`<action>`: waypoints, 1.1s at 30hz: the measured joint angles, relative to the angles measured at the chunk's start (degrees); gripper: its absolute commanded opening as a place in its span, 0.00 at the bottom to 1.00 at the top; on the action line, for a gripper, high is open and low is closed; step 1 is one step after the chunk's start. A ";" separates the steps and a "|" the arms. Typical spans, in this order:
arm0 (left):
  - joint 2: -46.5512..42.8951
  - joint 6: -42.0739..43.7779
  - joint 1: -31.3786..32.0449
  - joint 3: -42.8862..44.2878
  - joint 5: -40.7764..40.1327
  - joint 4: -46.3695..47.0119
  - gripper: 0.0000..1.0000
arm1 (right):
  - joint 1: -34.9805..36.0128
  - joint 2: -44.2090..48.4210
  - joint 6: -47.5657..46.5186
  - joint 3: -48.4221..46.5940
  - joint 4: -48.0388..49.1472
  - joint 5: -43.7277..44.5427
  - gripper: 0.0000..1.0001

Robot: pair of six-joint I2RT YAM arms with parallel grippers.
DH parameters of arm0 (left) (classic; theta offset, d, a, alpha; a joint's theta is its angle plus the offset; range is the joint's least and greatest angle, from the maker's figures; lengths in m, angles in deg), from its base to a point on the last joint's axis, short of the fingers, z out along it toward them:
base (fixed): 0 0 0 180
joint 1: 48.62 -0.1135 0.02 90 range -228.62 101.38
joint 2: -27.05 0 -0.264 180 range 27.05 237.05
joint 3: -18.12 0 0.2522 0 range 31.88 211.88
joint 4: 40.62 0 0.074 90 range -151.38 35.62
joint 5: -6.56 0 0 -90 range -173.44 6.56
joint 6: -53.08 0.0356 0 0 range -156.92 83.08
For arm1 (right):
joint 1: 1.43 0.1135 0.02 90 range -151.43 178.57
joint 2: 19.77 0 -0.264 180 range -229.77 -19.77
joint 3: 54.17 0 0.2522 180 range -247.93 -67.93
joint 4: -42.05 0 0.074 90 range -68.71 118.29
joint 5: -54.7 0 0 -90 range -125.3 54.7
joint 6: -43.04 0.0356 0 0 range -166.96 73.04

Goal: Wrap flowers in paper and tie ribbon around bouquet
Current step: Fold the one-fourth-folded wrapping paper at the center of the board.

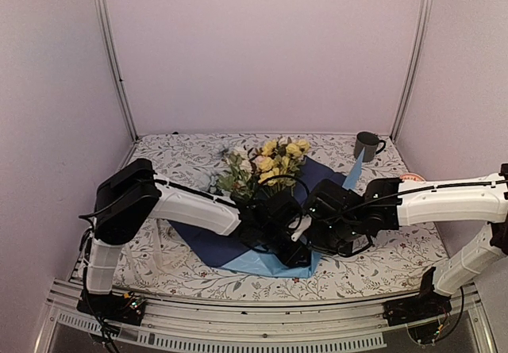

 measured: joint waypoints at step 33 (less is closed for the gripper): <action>-32.61 -5.05 -6.67 -38.38 0.57 7.76 0.54 | -0.11 -7.02 -19.34 -2.62 5.40 -0.39 0.00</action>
